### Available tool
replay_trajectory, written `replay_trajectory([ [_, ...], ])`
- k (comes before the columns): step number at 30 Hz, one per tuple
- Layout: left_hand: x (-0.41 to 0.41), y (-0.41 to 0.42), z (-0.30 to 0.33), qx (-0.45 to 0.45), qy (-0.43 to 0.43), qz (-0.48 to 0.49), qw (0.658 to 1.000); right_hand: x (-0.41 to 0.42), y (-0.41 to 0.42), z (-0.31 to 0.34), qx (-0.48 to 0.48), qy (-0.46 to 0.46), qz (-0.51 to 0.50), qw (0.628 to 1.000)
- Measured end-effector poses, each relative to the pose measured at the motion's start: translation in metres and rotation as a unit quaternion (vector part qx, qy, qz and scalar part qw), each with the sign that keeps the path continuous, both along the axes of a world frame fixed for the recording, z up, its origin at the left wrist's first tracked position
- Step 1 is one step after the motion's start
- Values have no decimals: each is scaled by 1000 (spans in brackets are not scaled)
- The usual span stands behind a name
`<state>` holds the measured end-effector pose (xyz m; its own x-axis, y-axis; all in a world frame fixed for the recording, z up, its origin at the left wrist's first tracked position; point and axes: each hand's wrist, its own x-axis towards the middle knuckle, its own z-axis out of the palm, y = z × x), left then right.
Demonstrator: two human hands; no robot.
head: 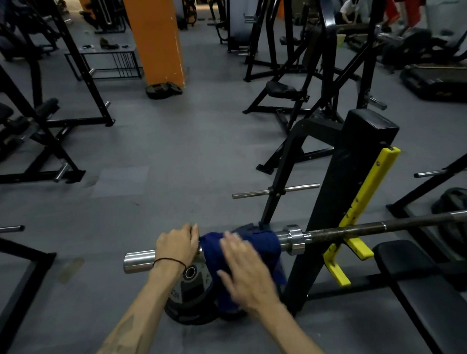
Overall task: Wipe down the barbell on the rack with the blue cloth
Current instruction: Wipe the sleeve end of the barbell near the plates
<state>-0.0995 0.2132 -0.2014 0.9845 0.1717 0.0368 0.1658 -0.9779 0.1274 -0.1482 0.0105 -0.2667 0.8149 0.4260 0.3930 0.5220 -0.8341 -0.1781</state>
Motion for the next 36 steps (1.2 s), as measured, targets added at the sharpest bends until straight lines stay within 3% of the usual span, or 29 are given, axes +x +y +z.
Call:
replay_trajectory([
  [4, -23, 8, -20, -31, -154, -65, 985, -6, -26, -3, 127, 5, -202, 971],
  [6, -29, 9, -32, -34, -163, -68, 984, -16, 16, -6, 130, 28, -147, 980],
  [9, -37, 6, -40, -41, -174, -66, 982, -15, 23, -10, -20, -7, 57, 998],
  [10, -40, 6, -42, -43, -186, -70, 979, -7, 4, -11, -23, -24, 52, 998],
  [12, -44, 5, -43, -46, -217, -73, 972, -1, -31, -9, 50, -16, -67, 996],
  [14, -48, 4, -45, -42, -234, -69, 969, -11, -27, -3, 140, 24, -196, 970],
  [15, -50, 3, -46, -39, -238, -67, 968, -15, -10, -1, 159, 37, -203, 966],
  [17, -53, 2, -49, -31, -228, -71, 971, -23, 22, -2, 111, 48, -70, 990],
  [19, -55, 2, -51, -25, -223, -82, 971, -12, 9, -7, 11, -16, 58, 998],
  [20, -56, 2, -51, -23, -225, -87, 970, -3, -10, -11, 6, -35, 48, 998],
  [24, -59, 0, -50, -29, -222, -83, 971, -11, -24, -9, 142, 27, -204, 968],
  [26, -59, -2, -51, -32, -218, -85, 972, -20, 10, -7, 117, 44, -110, 986],
  [28, -60, -3, -53, -34, -219, -93, 971, -16, 11, -5, 1, -2, 47, 999],
  [29, -59, -4, -52, -35, -221, -98, 970, -8, -3, -5, -23, -22, 73, 997],
  [31, -58, -4, -52, -34, -227, -105, 968, -1, -32, -8, 44, -26, -24, 998],
  [33, -57, -5, -53, -35, -228, -102, 968, -12, -28, -5, 144, 17, -180, 973],
  [34, -57, -5, -54, -34, -230, -101, 967, -15, -10, -4, 159, 25, -191, 968],
  [36, -56, -4, -57, -23, -235, -106, 966, -19, 21, -6, 119, 41, -74, 989],
])
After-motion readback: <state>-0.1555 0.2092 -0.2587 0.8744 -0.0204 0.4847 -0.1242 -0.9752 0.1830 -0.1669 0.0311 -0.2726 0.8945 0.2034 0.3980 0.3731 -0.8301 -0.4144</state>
